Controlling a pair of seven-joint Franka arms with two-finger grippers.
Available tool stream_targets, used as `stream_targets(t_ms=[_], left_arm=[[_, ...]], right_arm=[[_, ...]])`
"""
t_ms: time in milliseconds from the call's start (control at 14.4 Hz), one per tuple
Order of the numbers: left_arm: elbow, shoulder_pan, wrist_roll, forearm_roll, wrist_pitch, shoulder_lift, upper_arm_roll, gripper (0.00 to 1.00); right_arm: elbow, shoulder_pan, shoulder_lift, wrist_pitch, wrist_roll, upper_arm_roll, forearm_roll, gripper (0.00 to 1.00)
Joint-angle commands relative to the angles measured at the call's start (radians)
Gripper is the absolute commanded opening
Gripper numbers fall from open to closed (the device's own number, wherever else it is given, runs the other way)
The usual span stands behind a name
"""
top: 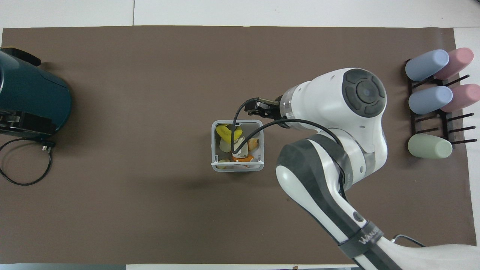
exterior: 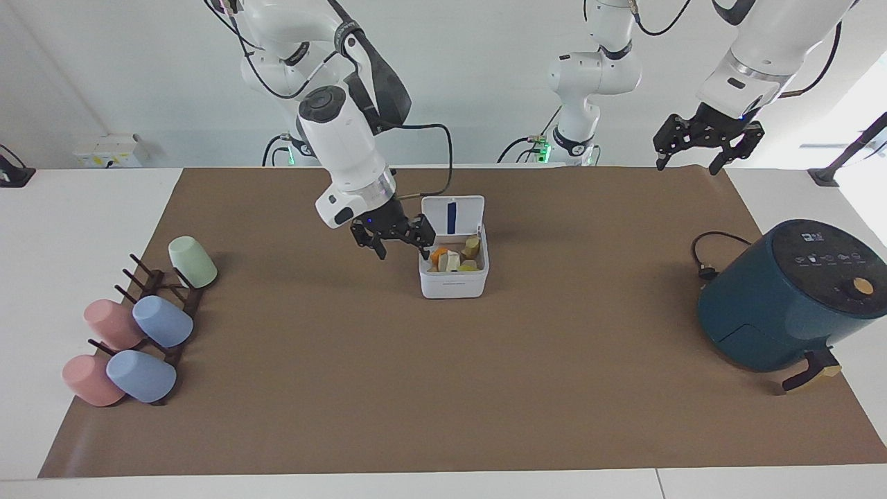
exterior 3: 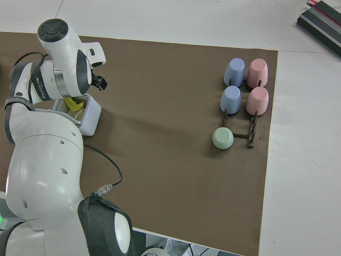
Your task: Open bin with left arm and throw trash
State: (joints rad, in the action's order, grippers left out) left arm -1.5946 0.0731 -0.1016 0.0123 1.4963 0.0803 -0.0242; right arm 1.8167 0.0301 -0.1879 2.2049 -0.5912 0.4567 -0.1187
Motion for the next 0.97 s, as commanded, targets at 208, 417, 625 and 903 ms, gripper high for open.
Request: stream_targets(t_ms=[208, 417, 625, 903], left_arm=[[-0.008, 0.020, 0.008, -0.018, -0.010, 0.009, 0.010, 1.00], [-0.008, 0.020, 0.005, -0.018, -0.008, 0.010, 0.010, 1.00], [-0.010, 0.020, 0.005, -0.018, -0.011, 0.013, 0.010, 1.00], [-0.010, 0.020, 0.007, -0.018, -0.011, 0.013, 0.010, 1.00]], right_arm=[[0.010, 0.030, 0.024, -0.016, 0.121, -0.105, 0.045, 1.00], [0.003, -0.002, 0.031, -0.057, 0.296, -0.251, 0.045, 1.00], [0.001, -0.007, 0.062, -0.106, 0.425, -0.358, 0.047, 1.00], [0.001, -0.015, 0.131, -0.206, 0.548, -0.453, 0.047, 1.00]])
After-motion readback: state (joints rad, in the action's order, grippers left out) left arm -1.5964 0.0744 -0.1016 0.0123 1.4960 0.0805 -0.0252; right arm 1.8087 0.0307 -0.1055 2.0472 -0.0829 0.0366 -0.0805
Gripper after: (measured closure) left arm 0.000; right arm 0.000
